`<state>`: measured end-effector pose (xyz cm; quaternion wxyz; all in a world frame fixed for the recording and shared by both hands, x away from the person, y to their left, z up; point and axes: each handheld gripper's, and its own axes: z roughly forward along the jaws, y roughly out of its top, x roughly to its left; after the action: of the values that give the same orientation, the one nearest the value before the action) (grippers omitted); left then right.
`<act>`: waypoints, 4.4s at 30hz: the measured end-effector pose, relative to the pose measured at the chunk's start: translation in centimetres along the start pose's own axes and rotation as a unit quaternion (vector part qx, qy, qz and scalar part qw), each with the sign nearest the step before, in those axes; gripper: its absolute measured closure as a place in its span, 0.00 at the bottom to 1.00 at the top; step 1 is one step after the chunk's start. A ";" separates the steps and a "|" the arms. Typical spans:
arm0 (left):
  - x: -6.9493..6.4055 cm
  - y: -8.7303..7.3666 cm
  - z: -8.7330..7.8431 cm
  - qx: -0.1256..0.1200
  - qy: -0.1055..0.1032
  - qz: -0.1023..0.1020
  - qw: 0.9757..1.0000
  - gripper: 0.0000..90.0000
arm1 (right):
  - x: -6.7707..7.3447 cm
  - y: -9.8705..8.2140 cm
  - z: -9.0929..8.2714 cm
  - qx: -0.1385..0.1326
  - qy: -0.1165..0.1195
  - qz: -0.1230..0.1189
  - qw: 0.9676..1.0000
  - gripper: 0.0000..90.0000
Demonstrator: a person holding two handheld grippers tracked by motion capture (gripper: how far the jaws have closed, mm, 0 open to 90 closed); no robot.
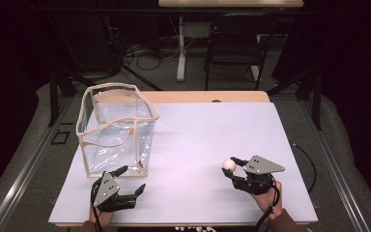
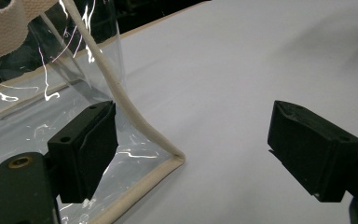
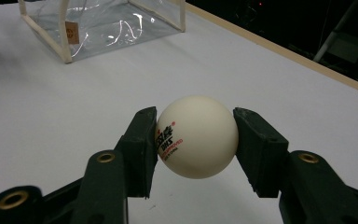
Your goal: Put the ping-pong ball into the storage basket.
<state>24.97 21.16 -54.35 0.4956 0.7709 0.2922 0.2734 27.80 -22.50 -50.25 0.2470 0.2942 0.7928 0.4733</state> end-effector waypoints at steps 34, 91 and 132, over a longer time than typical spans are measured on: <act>0.0 0.0 0.1 0.002 -0.001 -0.001 1.000 0.18 | -1.0 1.7 1.2 -0.015 0.007 0.004 1.000 0.57; 0.0 -0.1 0.0 -0.002 0.000 -0.002 1.000 0.18 | -0.9 3.3 4.6 0.005 0.036 0.005 0.999 0.57; 0.0 -0.1 -0.1 0.000 0.000 -0.001 1.000 0.18 | -0.5 6.5 7.1 0.001 0.066 -0.005 0.998 0.57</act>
<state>24.87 21.24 -54.41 0.4962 0.7703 0.2929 0.2730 34.43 -16.02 -47.40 0.1967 0.2585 0.8091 0.4897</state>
